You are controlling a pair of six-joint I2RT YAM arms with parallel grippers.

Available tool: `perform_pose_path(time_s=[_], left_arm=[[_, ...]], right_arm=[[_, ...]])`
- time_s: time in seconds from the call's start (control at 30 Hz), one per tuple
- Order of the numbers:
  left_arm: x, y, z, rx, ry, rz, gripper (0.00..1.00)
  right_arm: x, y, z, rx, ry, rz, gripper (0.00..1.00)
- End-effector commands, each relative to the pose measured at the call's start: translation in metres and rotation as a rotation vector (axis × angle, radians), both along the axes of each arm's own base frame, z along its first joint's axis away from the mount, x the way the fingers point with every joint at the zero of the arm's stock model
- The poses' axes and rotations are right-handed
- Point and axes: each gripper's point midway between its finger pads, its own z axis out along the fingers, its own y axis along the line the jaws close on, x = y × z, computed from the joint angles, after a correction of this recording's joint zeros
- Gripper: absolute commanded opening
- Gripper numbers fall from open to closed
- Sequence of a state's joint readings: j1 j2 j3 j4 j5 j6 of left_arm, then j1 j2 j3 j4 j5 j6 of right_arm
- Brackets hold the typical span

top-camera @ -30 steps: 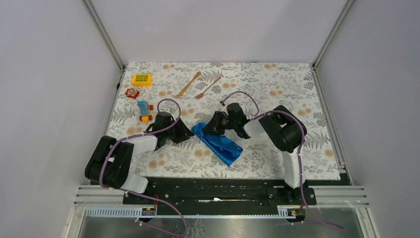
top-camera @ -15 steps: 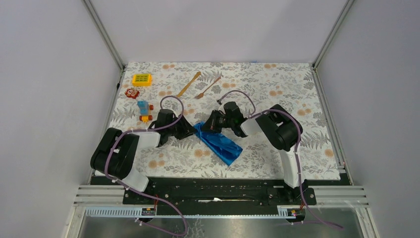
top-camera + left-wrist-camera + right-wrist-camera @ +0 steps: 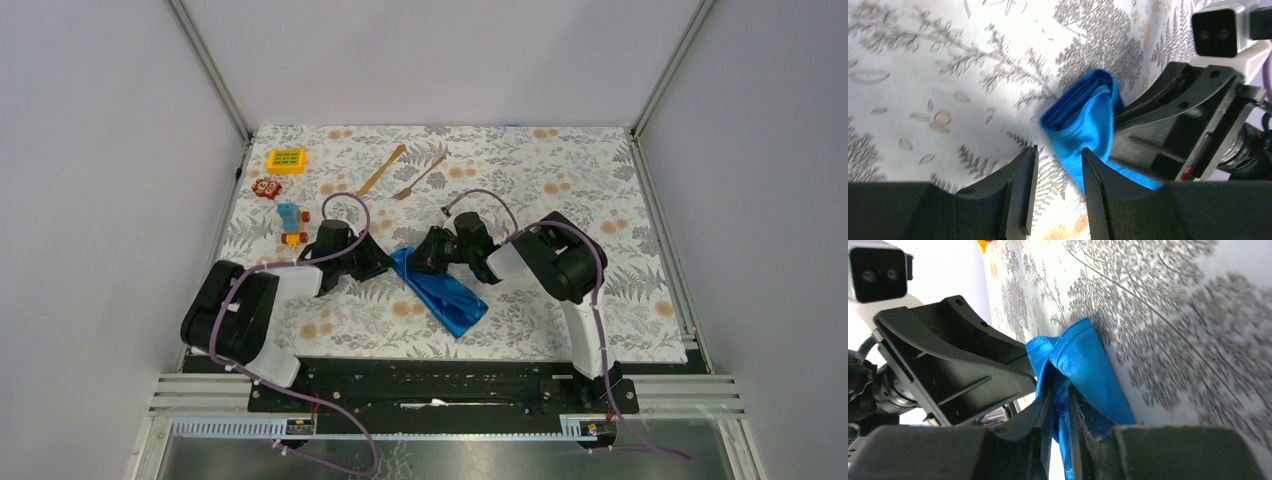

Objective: Fold the napkin into a case and place the utensils inside
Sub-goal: Grasp the top corner of the smaller rectangle folded napkin from the folded napkin.

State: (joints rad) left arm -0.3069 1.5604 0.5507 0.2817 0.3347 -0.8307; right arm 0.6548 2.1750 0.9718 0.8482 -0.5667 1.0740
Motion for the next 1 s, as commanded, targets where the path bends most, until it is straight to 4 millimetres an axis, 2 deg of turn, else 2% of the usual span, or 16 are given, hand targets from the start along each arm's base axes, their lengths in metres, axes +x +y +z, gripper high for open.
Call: perform_pose_path(time_s=[0.0, 0.13, 0.23, 0.37, 0.43, 0.57, 0.7, 0.83, 0.97], left_arm=[[-0.027, 0.019, -0.014, 0.078, 0.056, 0.012, 0.44], [-0.027, 0.016, -0.022, 0.070, 0.074, 0.003, 0.42], [-0.023, 0.004, -0.032, 0.053, 0.104, -0.027, 0.40], [-0.011, -0.014, -0.037, 0.059, 0.099, -0.054, 0.40], [-0.003, -0.019, -0.036, 0.053, 0.095, -0.057, 0.39], [0.011, -0.012, -0.026, 0.103, 0.058, -0.049, 0.40], [0.019, -0.013, -0.019, 0.118, 0.035, -0.086, 0.42], [0.020, -0.011, -0.015, 0.148, 0.029, -0.103, 0.45], [0.010, -0.006, -0.002, 0.145, 0.024, -0.086, 0.48]], right_arm=[[-0.001, -0.019, 0.020, -0.011, -0.046, 0.002, 0.25], [-0.002, -0.017, 0.017, -0.008, -0.046, 0.006, 0.23], [-0.003, -0.007, 0.012, 0.000, -0.036, 0.010, 0.07], [-0.009, 0.023, 0.006, -0.004, -0.028, 0.032, 0.06], [-0.010, 0.028, 0.012, 0.019, -0.021, 0.031, 0.07], [-0.011, 0.004, 0.017, -0.056, -0.031, 0.020, 0.15], [-0.017, -0.024, 0.040, -0.102, -0.042, 0.033, 0.30], [-0.032, -0.040, 0.052, -0.165, -0.036, 0.068, 0.41], [-0.045, -0.051, 0.063, -0.199, -0.050, 0.103, 0.45]])
